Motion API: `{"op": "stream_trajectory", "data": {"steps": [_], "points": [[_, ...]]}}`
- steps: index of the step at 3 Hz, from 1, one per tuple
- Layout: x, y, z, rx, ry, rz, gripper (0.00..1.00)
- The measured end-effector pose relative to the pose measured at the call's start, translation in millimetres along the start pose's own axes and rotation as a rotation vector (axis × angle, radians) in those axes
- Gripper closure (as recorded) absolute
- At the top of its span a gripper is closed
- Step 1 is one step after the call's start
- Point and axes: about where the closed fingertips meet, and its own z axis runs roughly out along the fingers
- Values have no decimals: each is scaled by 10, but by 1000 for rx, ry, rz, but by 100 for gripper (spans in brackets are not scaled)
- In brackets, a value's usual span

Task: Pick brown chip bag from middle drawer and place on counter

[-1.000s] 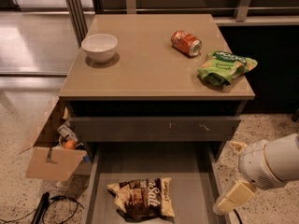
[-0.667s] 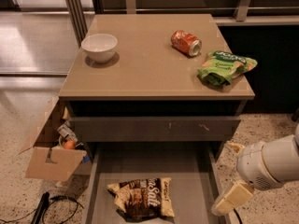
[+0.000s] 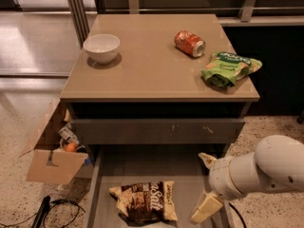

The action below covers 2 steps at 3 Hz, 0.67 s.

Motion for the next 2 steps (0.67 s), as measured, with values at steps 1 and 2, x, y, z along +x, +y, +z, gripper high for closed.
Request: {"op": "stream_trajectory", "data": {"steps": [1, 2], "points": [[-8, -57, 447, 29, -33, -52, 0], [86, -121, 895, 52, -27, -49, 0]]}}
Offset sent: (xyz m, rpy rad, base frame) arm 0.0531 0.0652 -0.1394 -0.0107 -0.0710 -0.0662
